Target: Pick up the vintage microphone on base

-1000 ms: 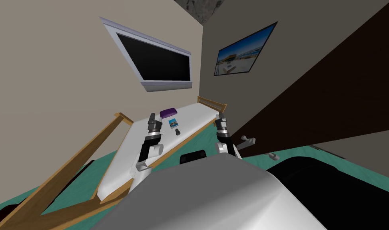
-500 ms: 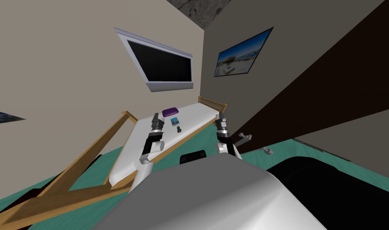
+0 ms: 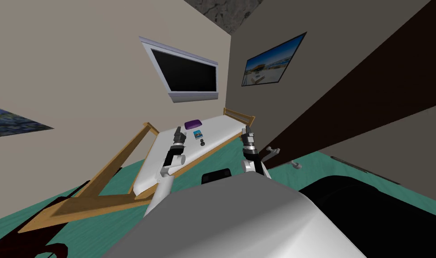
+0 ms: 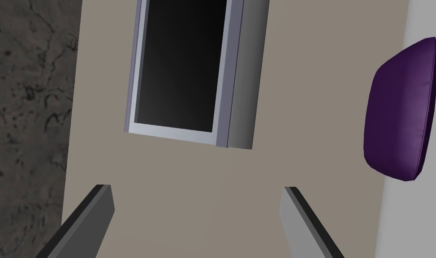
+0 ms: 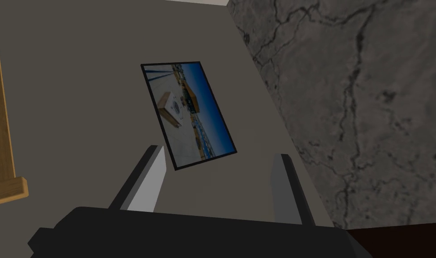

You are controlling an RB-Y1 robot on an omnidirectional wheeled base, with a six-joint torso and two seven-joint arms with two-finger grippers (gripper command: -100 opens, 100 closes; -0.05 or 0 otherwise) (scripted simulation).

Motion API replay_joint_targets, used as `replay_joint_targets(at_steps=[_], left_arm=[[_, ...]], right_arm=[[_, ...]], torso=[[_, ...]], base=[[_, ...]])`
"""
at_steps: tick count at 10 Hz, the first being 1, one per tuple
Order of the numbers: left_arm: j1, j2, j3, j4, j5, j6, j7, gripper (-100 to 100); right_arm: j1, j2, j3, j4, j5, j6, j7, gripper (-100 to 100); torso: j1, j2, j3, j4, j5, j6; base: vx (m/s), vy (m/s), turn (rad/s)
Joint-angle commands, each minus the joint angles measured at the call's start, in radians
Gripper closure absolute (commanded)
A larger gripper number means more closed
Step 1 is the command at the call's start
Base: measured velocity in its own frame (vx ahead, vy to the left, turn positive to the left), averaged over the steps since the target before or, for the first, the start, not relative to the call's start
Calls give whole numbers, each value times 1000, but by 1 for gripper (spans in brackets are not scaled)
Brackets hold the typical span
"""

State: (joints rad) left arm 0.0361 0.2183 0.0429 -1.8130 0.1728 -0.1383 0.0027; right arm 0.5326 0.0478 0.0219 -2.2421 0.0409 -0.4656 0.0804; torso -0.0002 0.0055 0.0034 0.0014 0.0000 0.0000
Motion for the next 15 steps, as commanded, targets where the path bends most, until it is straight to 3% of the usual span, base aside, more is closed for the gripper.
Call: replay_joint_targets(at_steps=[1,2,3,5,6,7,10,11,12,14,15], left_arm=[[-43,7,-1,50,8,29,9,-100],[-43,7,-1,69,8,29,9,-100],[-81,10,-2,101,14,59,19,-100],[-81,10,-2,124,14,59,19,-100],[-118,12,-4,160,20,87,30,-100],[-118,12,-4,178,20,87,30,-100],[-189,14,-13,264,29,141,57,-100],[-189,14,-13,287,29,141,57,-100],[-223,14,-19,315,32,167,73,-100],[-223,14,-19,342,32,167,73,-100],[-256,13,-25,384,35,190,91,-100]], right_arm=[[0,0,0,0,0,0,0,0],[0,0,0,0,0,0,0,0],[0,0,0,0,0,0,0,0],[0,0,0,0,0,0,0,0],[0,0,0,0,0,0,0,0],[0,0,0,0,0,0,0,0],[0,0,0,0,0,0,0,0],[0,0,0,0,0,0,0,0],[0,0,0,0,0,0,0,0],[0,0,0,0,0,0,0,0],[0,0,0,0,0,0,0,0]], torso=[[0,0,0,0,0,0],[0,0,0,0,0,0],[0,-1,-1,0,0,0],[0,-1,-1,0,0,0],[0,-3,-2,-1,0,0],[0,-3,-2,-1,0,0],[0,-3,-1,-1,0,0],[0,-2,-1,-1,0,0],[0,-3,-2,-1,0,0],[0,-4,-2,-1,0,0],[-1,-4,-2,-1,0,0]], base=[[-79,14,80],[-65,9,30],[-87,22,73],[-47,15,8],[-47,14,55],[-52,9,35],[-54,14,45],[-42,15,17],[-41,17,41],[-27,9,8],[-22,7,31]])
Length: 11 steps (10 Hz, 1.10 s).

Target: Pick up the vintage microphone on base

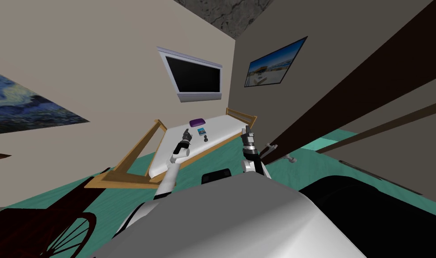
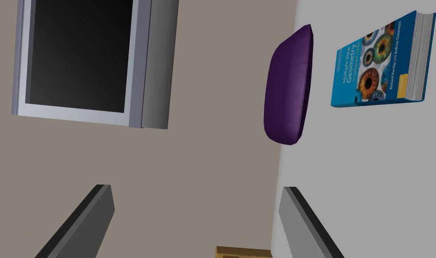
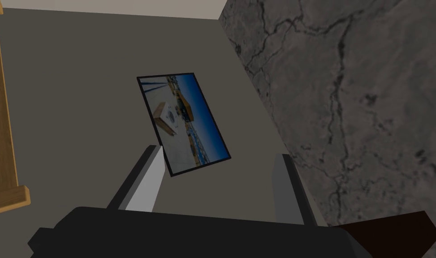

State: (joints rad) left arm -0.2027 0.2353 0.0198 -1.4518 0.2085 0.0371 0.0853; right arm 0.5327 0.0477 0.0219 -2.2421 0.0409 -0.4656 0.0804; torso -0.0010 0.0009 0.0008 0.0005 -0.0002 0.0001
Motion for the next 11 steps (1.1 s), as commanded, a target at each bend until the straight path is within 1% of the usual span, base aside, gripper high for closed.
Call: replay_joint_targets(at_steps=[1,2,3,4,5,6,7,9,10,11], left_arm=[[-17,-4,-2,35,-1,15,8,-100],[-48,-6,-10,68,1,37,27,-100],[-48,-6,-10,88,1,37,27,-100],[-78,-8,-18,116,3,58,47,-100],[-78,-8,-18,140,3,58,47,-100],[-106,-11,-27,179,4,78,68,-100],[-106,-11,-27,192,4,78,68,-100],[-158,-20,-46,268,5,113,111,-100],[-158,-20,-46,289,5,113,111,-100],[-181,-26,-55,334,5,128,133,-100]], right_arm=[[0,0,0,0,0,0,0,0],[0,0,0,0,0,0,0,0],[0,0,0,0,0,0,0,0],[0,0,0,0,0,0,0,0],[0,0,0,0,0,0,0,0],[0,0,0,0,0,0,0,0],[0,0,0,0,0,0,0,0],[0,0,0,0,0,0,0,0],[0,0,0,0,0,0,0,0],[0,0,0,0,0,0,0,0]], torso=[[0,0,0,0,0,0],[0,0,0,0,0,0],[0,0,0,0,0,0],[0,0,0,0,0,0],[0,0,0,0,0,0],[0,-1,0,0,0,0],[0,-1,0,0,0,0],[0,-2,-1,0,0,0],[0,-2,-1,0,0,0],[0,-2,-1,-1,0,0]], base=[[-22,7,22],[-28,11,31],[-22,6,8],[-18,9,25],[-13,6,7],[-9,6,17],[0,0,0],[8,7,14],[13,6,-1],[22,5,10]])
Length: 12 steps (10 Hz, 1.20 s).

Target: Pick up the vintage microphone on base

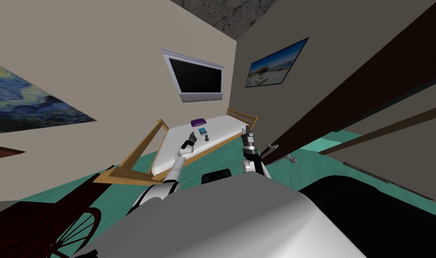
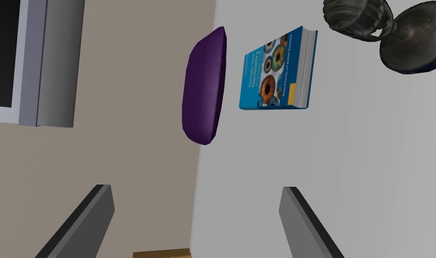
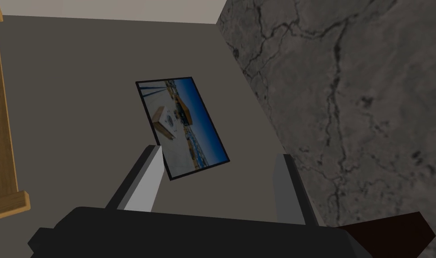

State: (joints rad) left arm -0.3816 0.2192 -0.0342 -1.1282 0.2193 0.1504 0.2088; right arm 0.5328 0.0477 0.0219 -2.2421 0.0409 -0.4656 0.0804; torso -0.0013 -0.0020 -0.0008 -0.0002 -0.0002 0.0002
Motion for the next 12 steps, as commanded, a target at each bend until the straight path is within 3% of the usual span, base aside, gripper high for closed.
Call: replay_joint_targets(at_steps=[1,2,5,8,12], left_arm=[[-25,-18,-10,50,-6,29,31,-100],[-25,-18,-10,56,-6,29,31,-100],[-82,-55,-35,173,-9,65,91,-100],[-97,-71,-43,207,-10,75,109,-100],[-141,-156,-63,311,-15,104,167,-100]], right_arm=[[0,0,0,0,0,0,0,0],[0,0,0,0,0,0,0,0],[0,0,0,0,0,0,0,0],[0,0,0,0,0,0,0,0],[0,0,0,0,0,0,0,0]], torso=[[0,0,0,0,0,0],[0,-1,0,0,0,0],[0,-2,-1,0,0,0],[0,-2,-1,0,0,0],[2,-6,-3,-1,0,0]], base=[[38,12,6],[31,9,0],[54,13,2],[49,9,1],[95,26,3]])
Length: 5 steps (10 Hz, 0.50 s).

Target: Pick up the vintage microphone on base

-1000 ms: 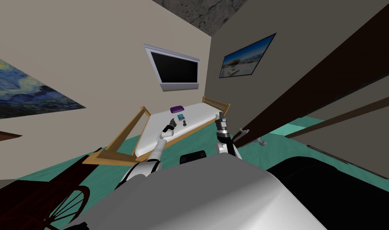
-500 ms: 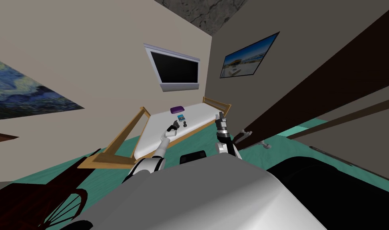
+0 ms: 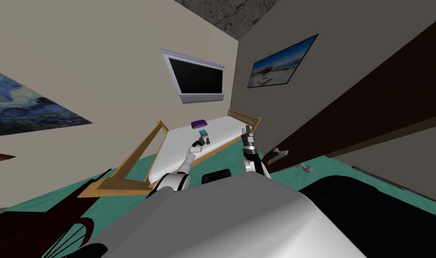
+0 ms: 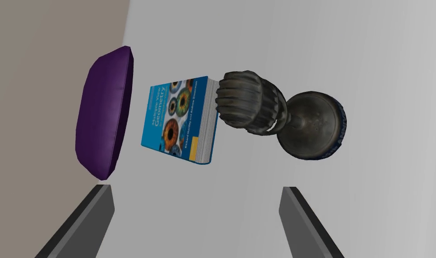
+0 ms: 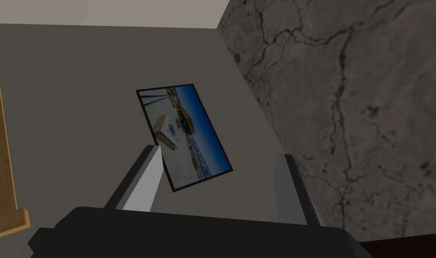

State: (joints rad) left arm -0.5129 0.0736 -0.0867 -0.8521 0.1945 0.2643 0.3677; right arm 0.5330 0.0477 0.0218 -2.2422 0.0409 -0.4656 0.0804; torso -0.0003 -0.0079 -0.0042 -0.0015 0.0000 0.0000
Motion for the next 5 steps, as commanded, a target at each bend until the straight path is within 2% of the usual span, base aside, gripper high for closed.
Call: replay_joint_targets(at_steps=[1,4,5], left_arm=[[-10,-10,-11,35,10,-9,8,-100],[-20,-90,-15,76,7,2,30,-100],[-20,-90,-15,76,7,2,30,-100]], right_arm=[[0,0,0,0,0,0,0,0],[0,0,0,0,0,0,0,0],[0,0,0,0,0,0,0,0]], torso=[[0,0,0,0,0,0],[0,2,1,0,0,0],[1,0,0,0,0,0]], base=[[73,8,0],[93,26,9],[78,34,-2]])
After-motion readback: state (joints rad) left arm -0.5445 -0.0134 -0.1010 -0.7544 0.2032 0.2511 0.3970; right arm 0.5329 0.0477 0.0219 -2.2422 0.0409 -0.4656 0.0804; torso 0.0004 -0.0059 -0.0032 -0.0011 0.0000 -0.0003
